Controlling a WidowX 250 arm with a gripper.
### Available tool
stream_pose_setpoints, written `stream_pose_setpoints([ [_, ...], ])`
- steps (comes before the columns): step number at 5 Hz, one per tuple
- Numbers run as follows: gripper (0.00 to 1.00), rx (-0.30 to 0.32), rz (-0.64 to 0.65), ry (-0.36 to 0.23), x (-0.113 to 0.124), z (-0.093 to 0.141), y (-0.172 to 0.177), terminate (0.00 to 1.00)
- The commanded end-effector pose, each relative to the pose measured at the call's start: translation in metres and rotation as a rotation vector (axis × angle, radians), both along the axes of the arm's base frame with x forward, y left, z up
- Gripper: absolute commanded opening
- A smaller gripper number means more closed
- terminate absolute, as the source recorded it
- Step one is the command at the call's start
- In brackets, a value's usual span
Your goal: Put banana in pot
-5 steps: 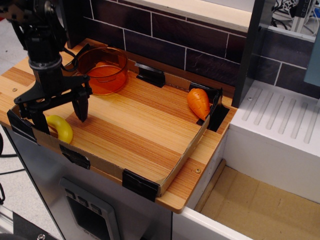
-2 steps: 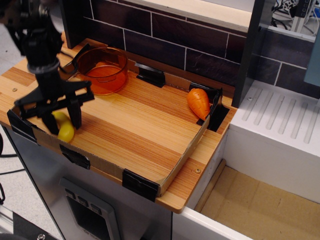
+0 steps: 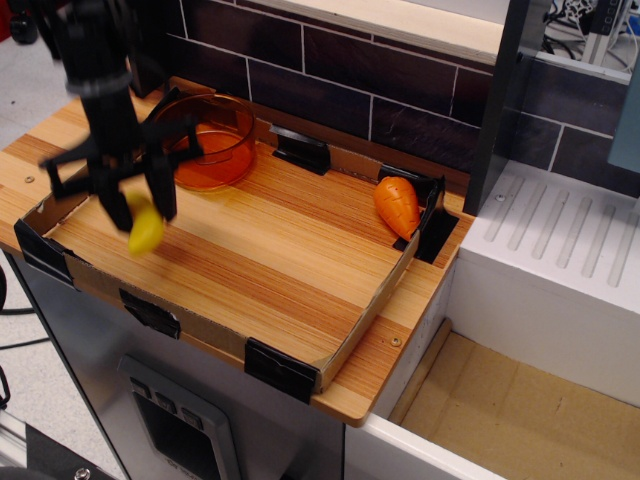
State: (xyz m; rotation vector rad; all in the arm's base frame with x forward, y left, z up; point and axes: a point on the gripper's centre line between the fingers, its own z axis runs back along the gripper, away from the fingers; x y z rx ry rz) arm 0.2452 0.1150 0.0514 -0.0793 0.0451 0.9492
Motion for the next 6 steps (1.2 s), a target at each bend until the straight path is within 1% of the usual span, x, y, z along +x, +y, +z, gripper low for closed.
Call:
stream_pose_setpoints([
  [1, 0.00, -0.024, 0.078, -0.100, 0.034, 0.059, -0.012, 0.00],
  [2, 0.00, -0.035, 0.152, -0.076, 0.058, 0.065, -0.005, 0.00],
  [3, 0.00, -0.013, 0.243, -0.050, 0.086, 0.057, 0.006, 0.00],
  [4, 0.00, 0.027, 0.263, -0.076, 0.100, 0.044, 0.022, 0.00],
  [6, 0.00, 0.083, 0.305, -0.093, 0.116, 0.025, 0.045, 0.00],
])
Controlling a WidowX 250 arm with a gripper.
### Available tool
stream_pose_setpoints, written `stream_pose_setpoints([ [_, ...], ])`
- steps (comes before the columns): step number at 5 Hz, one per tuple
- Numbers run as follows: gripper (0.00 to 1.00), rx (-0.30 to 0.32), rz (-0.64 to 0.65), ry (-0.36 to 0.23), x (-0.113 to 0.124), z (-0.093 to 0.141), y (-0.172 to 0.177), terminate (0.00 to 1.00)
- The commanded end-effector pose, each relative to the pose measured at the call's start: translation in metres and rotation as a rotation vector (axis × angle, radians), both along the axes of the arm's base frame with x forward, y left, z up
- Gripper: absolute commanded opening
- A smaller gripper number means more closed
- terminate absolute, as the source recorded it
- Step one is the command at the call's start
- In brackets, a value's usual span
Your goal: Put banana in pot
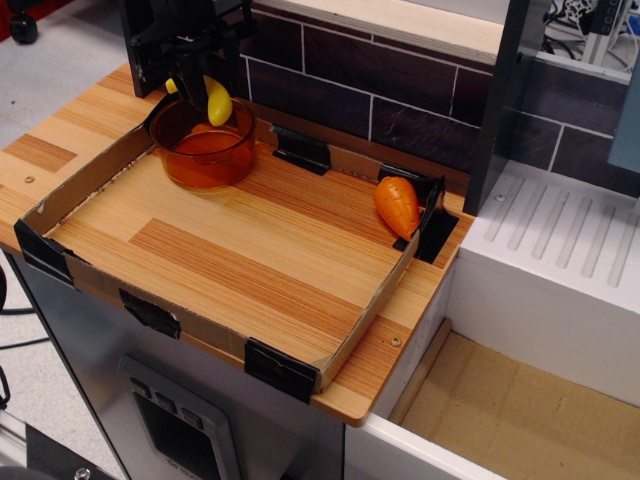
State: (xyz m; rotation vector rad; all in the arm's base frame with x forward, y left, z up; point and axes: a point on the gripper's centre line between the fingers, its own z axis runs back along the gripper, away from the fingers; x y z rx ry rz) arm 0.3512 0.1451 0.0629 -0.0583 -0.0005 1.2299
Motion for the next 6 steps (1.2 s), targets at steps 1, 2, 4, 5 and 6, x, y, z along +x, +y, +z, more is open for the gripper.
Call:
stream_pose_setpoints([
  [1, 1.00, 0.070, -0.002, -0.047, 0.011, 0.007, 0.016, 0.00],
  [2, 1.00, 0.078, -0.021, -0.056, 0.009, 0.008, 0.014, 0.00],
  [4, 1.00, 0.034, -0.099, -0.136, -0.005, 0.046, -0.011, 0.00],
  [5, 1.00, 0.002, -0.176, -0.148, -0.020, 0.067, -0.032, 0.00],
  [6, 1.00, -0.023, -0.258, -0.145, -0.031, 0.089, -0.049, 0.00],
])
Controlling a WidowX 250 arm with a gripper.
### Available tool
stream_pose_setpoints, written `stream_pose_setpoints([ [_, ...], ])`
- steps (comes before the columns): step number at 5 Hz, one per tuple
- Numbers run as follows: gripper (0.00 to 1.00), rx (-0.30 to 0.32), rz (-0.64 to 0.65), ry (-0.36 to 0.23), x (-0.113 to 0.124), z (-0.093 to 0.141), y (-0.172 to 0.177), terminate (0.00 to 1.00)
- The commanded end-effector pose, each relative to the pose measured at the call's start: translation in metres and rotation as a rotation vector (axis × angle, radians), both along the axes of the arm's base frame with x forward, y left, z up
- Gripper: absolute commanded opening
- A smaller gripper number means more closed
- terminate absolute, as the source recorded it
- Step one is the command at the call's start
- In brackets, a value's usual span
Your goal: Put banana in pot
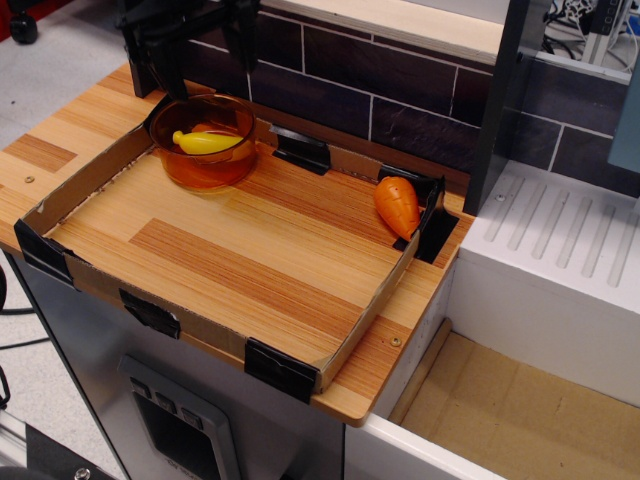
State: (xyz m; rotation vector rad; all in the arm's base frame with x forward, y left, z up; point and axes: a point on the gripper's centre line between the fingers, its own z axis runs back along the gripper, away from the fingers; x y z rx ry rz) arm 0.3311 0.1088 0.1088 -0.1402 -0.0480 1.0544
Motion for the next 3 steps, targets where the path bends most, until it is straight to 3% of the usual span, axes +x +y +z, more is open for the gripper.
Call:
stream_pose_setpoints([
  [1, 1.00, 0.061, -0.227, -0.015, -0.0125, 0.0542, -0.0192, 0.00],
  [2, 1.00, 0.061, -0.227, -0.015, -0.0125, 0.0542, -0.0192, 0.00],
  [3, 1.00, 0.061, -0.227, -0.015, -0.0125, 0.0542, -0.0192, 1.00],
])
